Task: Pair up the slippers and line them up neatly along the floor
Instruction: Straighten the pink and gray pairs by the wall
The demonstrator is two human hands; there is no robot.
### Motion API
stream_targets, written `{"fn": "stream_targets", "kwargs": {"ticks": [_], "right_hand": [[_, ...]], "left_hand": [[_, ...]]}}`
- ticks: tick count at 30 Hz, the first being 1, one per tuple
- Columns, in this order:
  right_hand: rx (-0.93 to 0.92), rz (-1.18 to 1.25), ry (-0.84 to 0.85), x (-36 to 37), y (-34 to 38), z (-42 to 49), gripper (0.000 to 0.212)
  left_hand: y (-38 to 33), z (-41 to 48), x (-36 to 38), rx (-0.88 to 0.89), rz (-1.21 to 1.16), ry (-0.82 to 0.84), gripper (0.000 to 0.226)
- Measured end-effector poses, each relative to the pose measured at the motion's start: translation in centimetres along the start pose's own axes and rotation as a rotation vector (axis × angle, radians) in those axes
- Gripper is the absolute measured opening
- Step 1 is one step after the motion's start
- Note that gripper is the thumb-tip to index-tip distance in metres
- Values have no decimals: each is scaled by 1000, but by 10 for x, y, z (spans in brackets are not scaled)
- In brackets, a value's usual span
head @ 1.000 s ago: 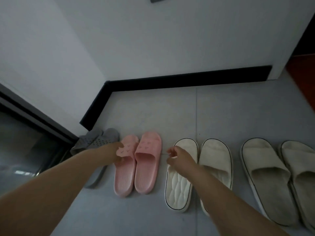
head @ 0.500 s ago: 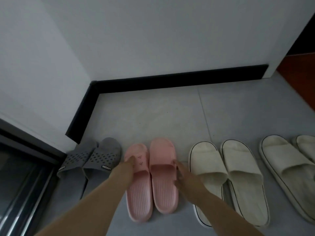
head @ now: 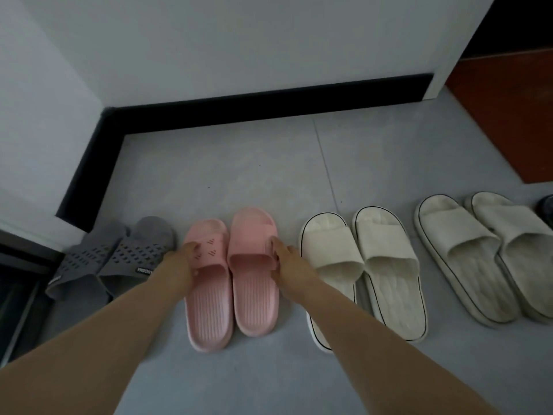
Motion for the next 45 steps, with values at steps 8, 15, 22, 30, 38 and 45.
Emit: {"fn": "stream_targets", "kwargs": {"ticks": [8, 15, 22, 30, 38, 45], "right_hand": [[-12, -34, -137, 3, 8, 7, 46], [-7, -13, -324, 17, -6, -2, 41], [-40, 21, -320, 23, -14, -13, 48], [-146, -225, -403, 30, 23, -18, 49], [-19, 205, -323, 91, 42, -49, 26], [-123, -136, -58, 95, 35, -31, 60]], "left_hand": [[-3, -9, -9, -9, -130, -4, 56], [-4, -8, -9, 63, -126, 13, 57], [3, -20, 4, 15, -371, -16, 62], [91, -40, -31, -266, -218, -466, 62], [118, -30, -19, -365, -414, -78, 83], [119, -28, -17, -213, -463, -167, 73]]}}
Point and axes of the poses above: each hand's wrist, its own z-axis towards the middle knuckle, its own x-axis out of the palm, y = z × x, the point moved 1 cm from there along z, towards the middle knuckle, and after that the axes turned 7 degrees about z, right-handed, at the moved point
